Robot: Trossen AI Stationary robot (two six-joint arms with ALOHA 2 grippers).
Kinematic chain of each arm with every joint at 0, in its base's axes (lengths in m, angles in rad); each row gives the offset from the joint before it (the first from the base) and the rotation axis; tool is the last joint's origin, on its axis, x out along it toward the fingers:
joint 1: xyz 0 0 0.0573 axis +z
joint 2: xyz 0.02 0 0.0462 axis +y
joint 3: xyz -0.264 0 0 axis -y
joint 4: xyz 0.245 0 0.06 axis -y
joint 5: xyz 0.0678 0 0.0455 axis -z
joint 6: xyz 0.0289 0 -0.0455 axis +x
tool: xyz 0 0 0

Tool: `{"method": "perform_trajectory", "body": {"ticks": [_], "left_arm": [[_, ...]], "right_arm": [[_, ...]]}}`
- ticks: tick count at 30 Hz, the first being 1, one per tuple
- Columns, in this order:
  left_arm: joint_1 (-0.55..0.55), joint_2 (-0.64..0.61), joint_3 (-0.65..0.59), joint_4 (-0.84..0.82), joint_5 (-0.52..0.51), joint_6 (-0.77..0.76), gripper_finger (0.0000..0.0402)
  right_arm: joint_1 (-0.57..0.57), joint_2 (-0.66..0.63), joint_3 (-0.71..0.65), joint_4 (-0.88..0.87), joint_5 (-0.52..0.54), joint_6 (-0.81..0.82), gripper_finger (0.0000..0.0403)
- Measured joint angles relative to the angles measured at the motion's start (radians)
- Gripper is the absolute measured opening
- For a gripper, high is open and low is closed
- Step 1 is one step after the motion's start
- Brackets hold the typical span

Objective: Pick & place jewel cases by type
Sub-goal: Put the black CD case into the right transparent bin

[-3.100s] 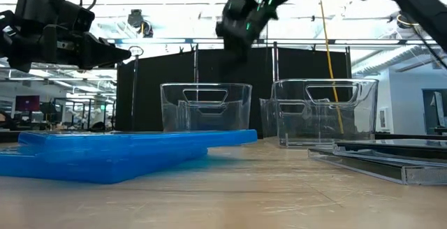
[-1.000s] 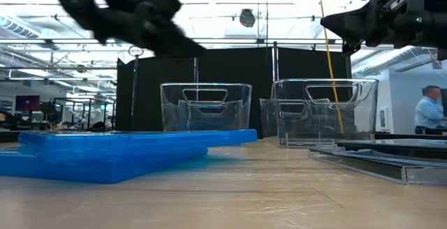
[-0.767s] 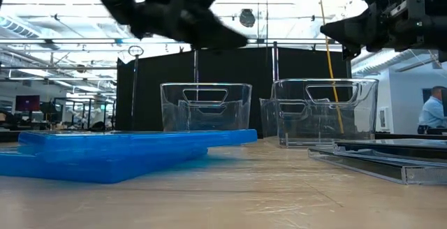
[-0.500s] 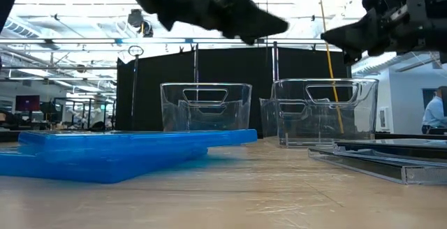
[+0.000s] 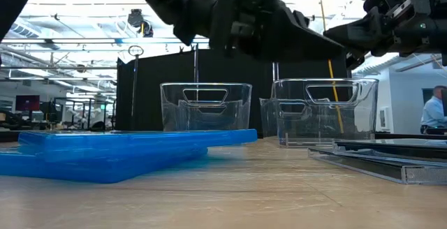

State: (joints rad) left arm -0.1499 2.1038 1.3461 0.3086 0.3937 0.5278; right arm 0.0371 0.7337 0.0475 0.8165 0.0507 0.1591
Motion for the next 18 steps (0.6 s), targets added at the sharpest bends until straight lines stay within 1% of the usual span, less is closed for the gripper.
{"method": "perform_trajectory", "body": {"ticks": [2, 5, 9, 11, 14, 16, 18], "left_arm": [[-0.032, 0.007, 0.000, -0.002, -0.069, 0.016, 0.0010], [-0.080, 0.007, 0.001, 0.003, -0.183, 0.046, 0.0032], [-0.145, 0.007, 0.001, -0.034, -0.310, 0.160, 0.0084], [-0.170, 0.007, 0.001, -0.055, -0.358, 0.189, 0.0116], [-0.193, 0.008, 0.001, -0.074, -0.397, 0.181, 0.0163], [-0.199, 0.008, 0.001, -0.078, -0.396, 0.170, 0.0189], [-0.200, 0.008, 0.001, -0.105, -0.375, 0.190, 0.0208]], "right_arm": [[0.008, -0.001, 0.000, -0.001, 0.001, 0.021, 0.0001], [0.024, 0.000, -0.001, -0.005, 0.000, 0.012, 0.0001], [0.040, 0.000, 0.001, -0.005, -0.007, 0.022, 0.0001], [0.048, -0.001, 0.013, -0.011, -0.055, 0.075, 0.0001], [0.064, 0.000, 0.042, -0.097, -0.148, 0.184, 0.0001], [0.090, -0.001, 0.083, -0.189, -0.159, 0.226, 0.0001], [0.118, -0.002, 0.129, -0.338, -0.151, 0.265, 0.0000]]}}
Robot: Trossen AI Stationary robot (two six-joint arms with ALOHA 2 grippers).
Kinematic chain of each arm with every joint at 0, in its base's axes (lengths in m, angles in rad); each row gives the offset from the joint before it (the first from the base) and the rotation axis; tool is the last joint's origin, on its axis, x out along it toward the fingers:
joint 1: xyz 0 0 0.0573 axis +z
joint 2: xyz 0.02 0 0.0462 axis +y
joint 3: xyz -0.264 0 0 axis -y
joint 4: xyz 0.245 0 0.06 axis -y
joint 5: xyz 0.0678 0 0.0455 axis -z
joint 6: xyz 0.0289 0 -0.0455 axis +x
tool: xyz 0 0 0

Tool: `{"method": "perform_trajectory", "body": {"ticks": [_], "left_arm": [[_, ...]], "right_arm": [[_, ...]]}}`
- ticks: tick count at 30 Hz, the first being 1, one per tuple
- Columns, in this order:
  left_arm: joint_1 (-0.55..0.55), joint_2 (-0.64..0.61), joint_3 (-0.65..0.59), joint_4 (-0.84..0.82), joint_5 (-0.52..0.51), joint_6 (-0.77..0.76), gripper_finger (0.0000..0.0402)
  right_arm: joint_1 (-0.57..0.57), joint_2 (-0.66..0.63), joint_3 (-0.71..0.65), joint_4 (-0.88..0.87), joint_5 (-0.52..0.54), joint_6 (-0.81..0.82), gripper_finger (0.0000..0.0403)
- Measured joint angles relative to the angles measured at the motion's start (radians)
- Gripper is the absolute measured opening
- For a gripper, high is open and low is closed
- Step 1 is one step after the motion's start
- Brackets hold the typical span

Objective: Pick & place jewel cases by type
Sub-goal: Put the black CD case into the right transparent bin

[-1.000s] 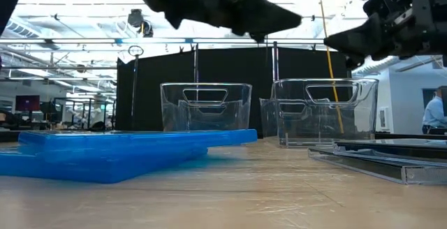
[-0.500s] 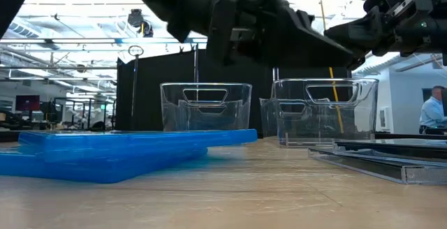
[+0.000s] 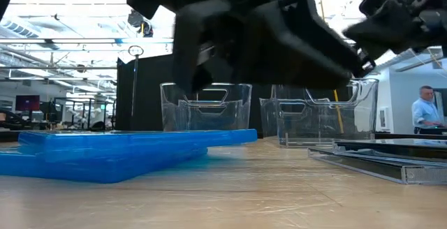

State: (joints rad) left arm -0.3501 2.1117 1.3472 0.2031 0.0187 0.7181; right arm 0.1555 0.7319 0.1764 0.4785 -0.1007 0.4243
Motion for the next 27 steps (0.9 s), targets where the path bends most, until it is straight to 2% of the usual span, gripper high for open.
{"method": "perform_trajectory", "body": {"ticks": [3, 8, 13, 17, 24, 27], "left_arm": [[-0.002, 0.013, 0.000, -0.026, 0.003, 0.028, 0.0223], [0.001, 0.031, 0.001, -0.023, 0.051, 0.058, 0.0227], [0.001, 0.032, -0.002, -0.029, 0.085, 0.085, 0.0227], [0.003, 0.032, -0.001, -0.030, 0.096, 0.092, 0.0227], [0.025, 0.073, -0.001, 0.008, 0.120, 0.095, 0.0227], [0.028, 0.081, -0.002, 0.003, 0.121, 0.096, 0.0227]], "right_arm": [[0.074, 0.004, 0.084, -0.261, 0.061, 0.043, 0.0000], [0.291, 0.052, 0.246, -0.492, 0.311, 0.036, 0.0000], [0.494, 0.136, 0.384, -0.547, 0.544, -0.032, 0.0000], [0.614, 0.253, 0.459, -0.613, 0.721, -0.110, 0.0000], [0.747, 0.575, 0.608, -0.610, 1.001, -0.292, 0.0000], [0.763, 0.732, 0.709, -0.618, 1.041, -0.341, 0.0000]]}}
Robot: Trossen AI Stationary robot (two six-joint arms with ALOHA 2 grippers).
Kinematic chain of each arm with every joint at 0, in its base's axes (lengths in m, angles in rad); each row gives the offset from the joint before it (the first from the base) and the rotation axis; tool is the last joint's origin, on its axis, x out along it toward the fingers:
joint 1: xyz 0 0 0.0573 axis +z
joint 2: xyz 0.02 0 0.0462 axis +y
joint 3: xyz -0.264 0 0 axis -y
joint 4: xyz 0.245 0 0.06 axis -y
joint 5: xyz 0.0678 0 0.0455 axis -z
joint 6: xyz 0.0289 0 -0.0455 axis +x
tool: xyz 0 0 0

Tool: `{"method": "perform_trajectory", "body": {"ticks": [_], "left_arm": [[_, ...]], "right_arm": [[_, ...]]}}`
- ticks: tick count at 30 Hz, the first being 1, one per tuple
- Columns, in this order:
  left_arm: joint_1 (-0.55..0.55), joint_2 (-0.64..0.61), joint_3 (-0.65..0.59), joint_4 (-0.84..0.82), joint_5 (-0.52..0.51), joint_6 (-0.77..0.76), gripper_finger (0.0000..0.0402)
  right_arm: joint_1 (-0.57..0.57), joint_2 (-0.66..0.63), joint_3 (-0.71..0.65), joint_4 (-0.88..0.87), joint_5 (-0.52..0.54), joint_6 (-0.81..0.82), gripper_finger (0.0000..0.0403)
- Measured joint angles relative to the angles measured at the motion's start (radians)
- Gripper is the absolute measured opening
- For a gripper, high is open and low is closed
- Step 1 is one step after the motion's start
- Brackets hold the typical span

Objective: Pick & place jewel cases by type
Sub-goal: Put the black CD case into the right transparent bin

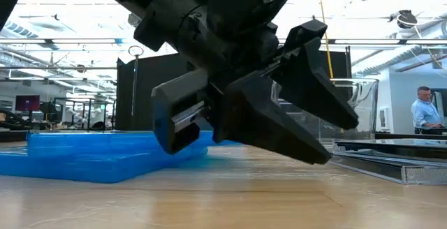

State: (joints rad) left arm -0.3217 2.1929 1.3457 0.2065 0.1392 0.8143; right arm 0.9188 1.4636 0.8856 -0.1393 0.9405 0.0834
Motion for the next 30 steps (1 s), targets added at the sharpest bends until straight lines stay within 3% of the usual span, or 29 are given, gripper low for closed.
{"method": "perform_trajectory", "body": {"ticks": [5, 12, 16, 20, 24, 30], "left_arm": [[0.003, 0.007, 0.000, 0.013, -0.001, 0.006, 0.0227], [0.003, 0.003, 0.000, 0.027, 0.000, 0.013, 0.0227], [0.003, 0.003, 0.000, 0.026, -0.006, 0.013, 0.0227], [0.003, 0.003, 0.000, 0.030, -0.008, 0.013, 0.0227], [0.003, 0.003, 0.000, 0.031, -0.008, 0.019, 0.0227], [0.003, 0.003, 0.000, 0.030, -0.008, 0.025, 0.0227]], "right_arm": [[0.001, 0.200, 0.224, -0.135, 0.000, 0.036, 0.0000], [0.058, 0.412, 0.621, -0.577, 0.088, 0.193, 0.0000], [0.068, 0.474, 0.774, -0.782, 0.028, 0.549, 0.0000], [0.055, 0.481, 0.807, -0.859, -0.208, 0.934, 0.0000], [0.094, 0.490, 0.805, -0.988, -0.360, 1.277, 0.0000], [0.231, 0.490, 0.792, -1.186, -0.395, 1.857, 0.0000]]}}
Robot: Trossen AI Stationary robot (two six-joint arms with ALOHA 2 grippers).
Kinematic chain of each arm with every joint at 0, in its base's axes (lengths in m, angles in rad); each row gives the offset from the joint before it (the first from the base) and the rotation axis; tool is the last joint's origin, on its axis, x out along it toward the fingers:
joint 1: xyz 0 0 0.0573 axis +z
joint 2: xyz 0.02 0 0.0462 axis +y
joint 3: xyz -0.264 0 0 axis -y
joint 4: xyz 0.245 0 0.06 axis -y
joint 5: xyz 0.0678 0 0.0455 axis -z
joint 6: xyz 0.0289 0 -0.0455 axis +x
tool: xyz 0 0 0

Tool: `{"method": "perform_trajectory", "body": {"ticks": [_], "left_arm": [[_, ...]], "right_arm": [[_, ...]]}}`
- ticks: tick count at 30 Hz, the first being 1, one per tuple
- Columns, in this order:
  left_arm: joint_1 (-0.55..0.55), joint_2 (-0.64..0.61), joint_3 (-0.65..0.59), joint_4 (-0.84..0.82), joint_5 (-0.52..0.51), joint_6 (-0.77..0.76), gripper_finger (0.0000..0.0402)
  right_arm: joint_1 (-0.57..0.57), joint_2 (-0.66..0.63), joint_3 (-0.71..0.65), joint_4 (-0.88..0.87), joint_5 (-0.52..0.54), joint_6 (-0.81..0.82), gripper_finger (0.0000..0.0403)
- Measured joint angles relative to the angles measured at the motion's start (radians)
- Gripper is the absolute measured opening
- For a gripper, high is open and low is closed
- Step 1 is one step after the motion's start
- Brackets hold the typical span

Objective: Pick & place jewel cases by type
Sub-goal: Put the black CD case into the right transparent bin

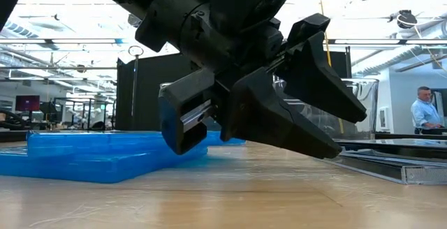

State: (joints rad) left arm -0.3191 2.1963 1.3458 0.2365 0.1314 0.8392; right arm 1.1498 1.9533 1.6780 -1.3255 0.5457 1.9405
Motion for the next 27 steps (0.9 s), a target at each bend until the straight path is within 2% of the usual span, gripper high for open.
{"method": "perform_trajectory", "body": {"ticks": [3, 10, 15, 17, 23, 27], "left_arm": [[-0.005, 0.000, 0.000, -0.001, -0.001, 0.039, 0.0227], [-0.046, 0.000, 0.000, -0.012, 0.000, 0.163, 0.0227], [-0.046, 0.000, 0.000, -0.023, -0.005, 0.154, 0.0227], [-0.043, 0.000, 0.000, -0.024, -0.008, 0.146, 0.0227], [-0.026, 0.000, 0.000, -0.023, -0.007, 0.085, 0.0227], [-0.015, 0.000, 0.000, -0.024, -0.007, 0.054, 0.0227]], "right_arm": [[0.041, 0.000, -0.023, -0.001, -0.002, 0.157, 0.0000], [0.027, -0.002, -0.111, 0.115, -0.030, 0.115, 0.0000], [0.016, -0.047, -0.223, 0.137, -0.185, 0.181, 0.0000], [0.016, -0.078, -0.270, 0.157, -0.209, 0.190, 0.0000], [0.028, -0.223, -0.479, 0.318, -0.147, 0.197, 0.0000], [0.031, -0.330, -0.675, 0.539, -0.068, 0.198, 0.0000]]}}
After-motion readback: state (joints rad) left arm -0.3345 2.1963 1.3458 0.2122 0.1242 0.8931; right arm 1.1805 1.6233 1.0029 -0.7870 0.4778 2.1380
